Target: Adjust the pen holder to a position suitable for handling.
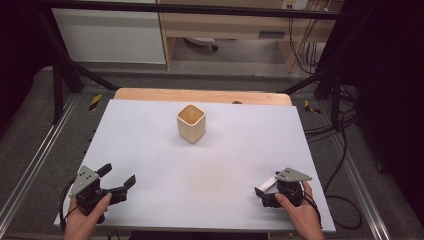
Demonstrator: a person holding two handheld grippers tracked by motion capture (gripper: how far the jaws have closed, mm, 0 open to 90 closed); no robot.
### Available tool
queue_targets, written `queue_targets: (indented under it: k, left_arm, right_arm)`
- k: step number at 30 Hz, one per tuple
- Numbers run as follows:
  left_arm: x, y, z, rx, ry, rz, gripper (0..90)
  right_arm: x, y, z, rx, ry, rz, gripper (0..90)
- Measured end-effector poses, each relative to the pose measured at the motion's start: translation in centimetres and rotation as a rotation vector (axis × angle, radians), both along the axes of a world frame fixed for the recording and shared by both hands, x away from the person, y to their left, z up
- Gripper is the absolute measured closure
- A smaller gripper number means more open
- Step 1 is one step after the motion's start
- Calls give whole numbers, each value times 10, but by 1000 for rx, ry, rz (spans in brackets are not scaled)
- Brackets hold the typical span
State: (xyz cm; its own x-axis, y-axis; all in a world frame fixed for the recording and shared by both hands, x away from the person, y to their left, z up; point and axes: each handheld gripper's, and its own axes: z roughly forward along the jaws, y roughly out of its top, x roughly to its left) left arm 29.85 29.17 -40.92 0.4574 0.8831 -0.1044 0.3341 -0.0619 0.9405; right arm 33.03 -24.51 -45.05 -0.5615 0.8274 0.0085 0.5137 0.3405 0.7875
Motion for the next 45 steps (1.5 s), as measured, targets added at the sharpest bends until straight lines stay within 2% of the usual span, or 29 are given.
queue_targets:
  k: [2,8,23,27,40,45]
  left_arm:
    - [0,0,0,-1,0,0,45]
    - [0,0,0,-3,0,-1,45]
    - [0,0,0,-2,1,-4,46]
    - [0,0,0,-1,2,-4,46]
    - [1,-2,-1,2,7,-7,48]
    - [1,-3,-1,10,9,-12,49]
  right_arm:
    - [1,-1,-1,-10,-3,-1,25]
    - [4,-4,-2,5,13,-8,21]
    - [8,1,-12,-57,82,-1,13]
    - [8,2,-13,-58,92,-6,15]
    - [8,2,-13,-68,91,-12,33]
    - [10,3,-10,-85,104,-5,39]
